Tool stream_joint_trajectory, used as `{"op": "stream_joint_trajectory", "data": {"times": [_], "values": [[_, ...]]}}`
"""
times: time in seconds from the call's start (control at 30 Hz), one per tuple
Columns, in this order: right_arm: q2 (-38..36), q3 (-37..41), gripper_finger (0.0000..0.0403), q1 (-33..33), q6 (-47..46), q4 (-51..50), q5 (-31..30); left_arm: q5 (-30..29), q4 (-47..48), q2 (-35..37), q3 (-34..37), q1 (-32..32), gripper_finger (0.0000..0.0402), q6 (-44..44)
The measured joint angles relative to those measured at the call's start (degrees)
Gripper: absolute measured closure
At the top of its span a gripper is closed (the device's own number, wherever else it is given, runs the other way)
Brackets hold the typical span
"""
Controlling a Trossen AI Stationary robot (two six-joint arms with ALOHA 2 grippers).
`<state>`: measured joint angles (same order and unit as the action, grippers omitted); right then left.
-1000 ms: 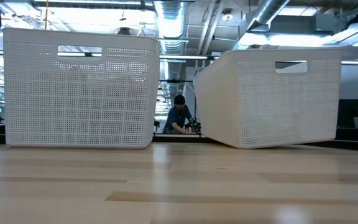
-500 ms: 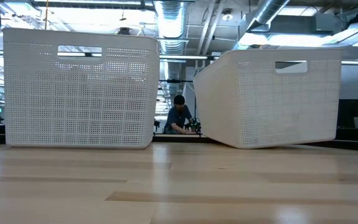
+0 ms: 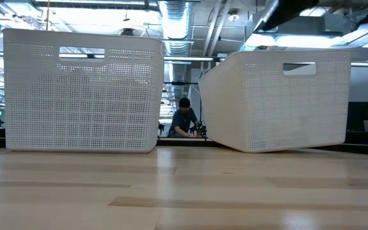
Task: Sort clothes
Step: Return to Home Position
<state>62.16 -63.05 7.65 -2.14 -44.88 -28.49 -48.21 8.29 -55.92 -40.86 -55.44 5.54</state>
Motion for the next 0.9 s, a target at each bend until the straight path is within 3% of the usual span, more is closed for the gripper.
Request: {"op": "stream_joint_trajectory", "data": {"times": [0.23, 0.4, 0.5, 0.73, 0.8, 0.9], "values": [[4.2, 0.0, 0.0194, -6.6, 1.1, -3.3, 5.7, 3.0, 0.0, -4.1, 0.0, -0.5, 0.0244, 5.7], [7.1, 0.1, 0.0207, -9.3, 1.3, -5.3, 6.2, 5.4, 0.1, -7.3, 0.0, -1.1, 0.0244, 9.5], [8.5, 0.1, 0.0243, -10.2, 1.6, -5.7, 7.2, 6.3, 0.0, -8.9, 0.0, -1.2, 0.0244, 11.4], [10.3, 0.1, 0.0377, -10.6, 2.9, -0.5, 15.8, 6.9, 0.0, -10.6, 0.0, -1.2, 0.0244, 12.8], [10.5, 0.1, 0.0393, -10.3, 3.0, 1.3, 17.8, 6.9, 0.0, -10.6, 0.0, -1.2, 0.0244, 12.8], [11.5, 0.1, 0.0384, -9.3, 2.4, 3.6, 18.5, 6.9, 0.0, -10.6, 0.0, -1.2, 0.0244, 12.8]]}}
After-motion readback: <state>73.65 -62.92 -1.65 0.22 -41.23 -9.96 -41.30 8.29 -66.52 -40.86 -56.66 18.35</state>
